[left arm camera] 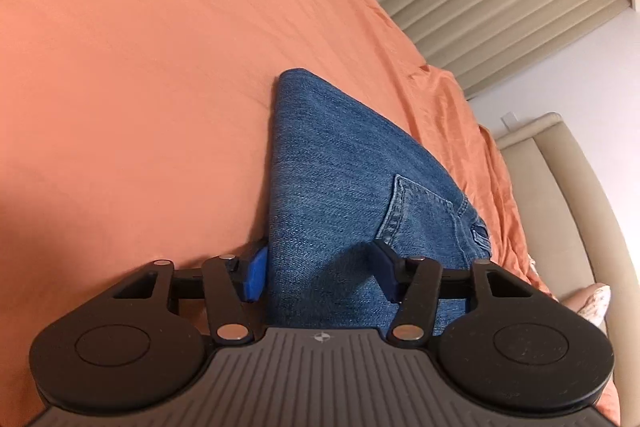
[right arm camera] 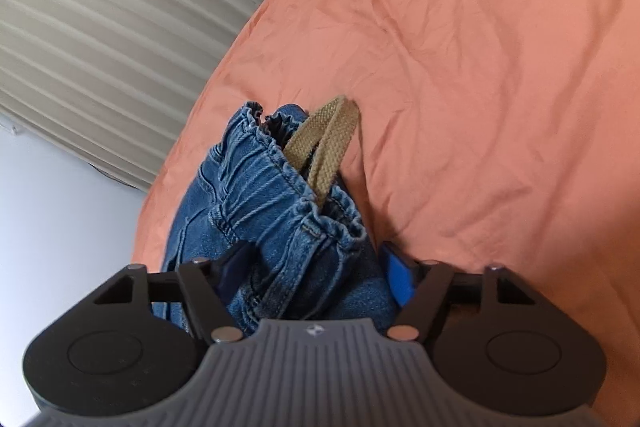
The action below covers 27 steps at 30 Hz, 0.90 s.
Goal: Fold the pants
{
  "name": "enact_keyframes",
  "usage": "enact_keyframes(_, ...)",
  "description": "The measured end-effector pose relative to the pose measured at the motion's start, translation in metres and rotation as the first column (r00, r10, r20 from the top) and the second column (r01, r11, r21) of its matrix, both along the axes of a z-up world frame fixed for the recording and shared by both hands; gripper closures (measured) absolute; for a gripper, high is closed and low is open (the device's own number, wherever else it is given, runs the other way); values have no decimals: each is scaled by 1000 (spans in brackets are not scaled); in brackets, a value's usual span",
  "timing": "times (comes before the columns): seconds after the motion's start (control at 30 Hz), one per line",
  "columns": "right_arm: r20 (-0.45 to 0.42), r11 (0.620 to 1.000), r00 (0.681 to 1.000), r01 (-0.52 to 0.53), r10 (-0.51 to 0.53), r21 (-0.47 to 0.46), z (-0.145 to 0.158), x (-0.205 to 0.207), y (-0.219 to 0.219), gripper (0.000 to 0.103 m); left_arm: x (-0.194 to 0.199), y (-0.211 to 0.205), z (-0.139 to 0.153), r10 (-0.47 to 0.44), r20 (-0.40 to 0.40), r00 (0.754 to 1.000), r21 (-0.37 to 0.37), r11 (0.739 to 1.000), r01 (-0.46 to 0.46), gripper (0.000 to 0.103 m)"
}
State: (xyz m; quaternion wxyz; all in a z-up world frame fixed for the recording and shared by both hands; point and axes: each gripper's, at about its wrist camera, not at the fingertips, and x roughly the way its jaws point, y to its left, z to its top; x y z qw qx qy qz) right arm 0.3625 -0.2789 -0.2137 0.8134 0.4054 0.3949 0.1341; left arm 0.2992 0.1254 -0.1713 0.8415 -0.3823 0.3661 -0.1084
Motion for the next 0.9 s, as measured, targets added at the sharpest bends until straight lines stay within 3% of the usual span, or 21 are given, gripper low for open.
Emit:
enact_keyframes(0.03,5,1000,1000,3,-3,-7,1,0,1,50,0,0,1,-2,5,1000,-4,1000,2,52)
enact_keyframes(0.1,-1,1000,1000,23,-23,-4,0,-2,2,58,0,-3,5,-7,15,1000,25,1000,6,72)
enact_keyframes(0.2,18,998,1000,22,-21,-53,11,-6,10,72,-2,-8,18,-19,50,999,80,997,15,90)
enact_keyframes(0.4,62,985,998,-2,13,-174,60,-5,33,81,-11,-3,44,-35,110,993,71,997,28,97)
enact_keyframes(0.63,130,953,979,-117,159,-280,140,-3,86,82,-32,14,89,-50,157,986,129,991,29,97)
enact_keyframes(0.9,217,943,935,-225,280,-246,182,7,172,83,-69,86,141,34,227,973,222,971,-86,97)
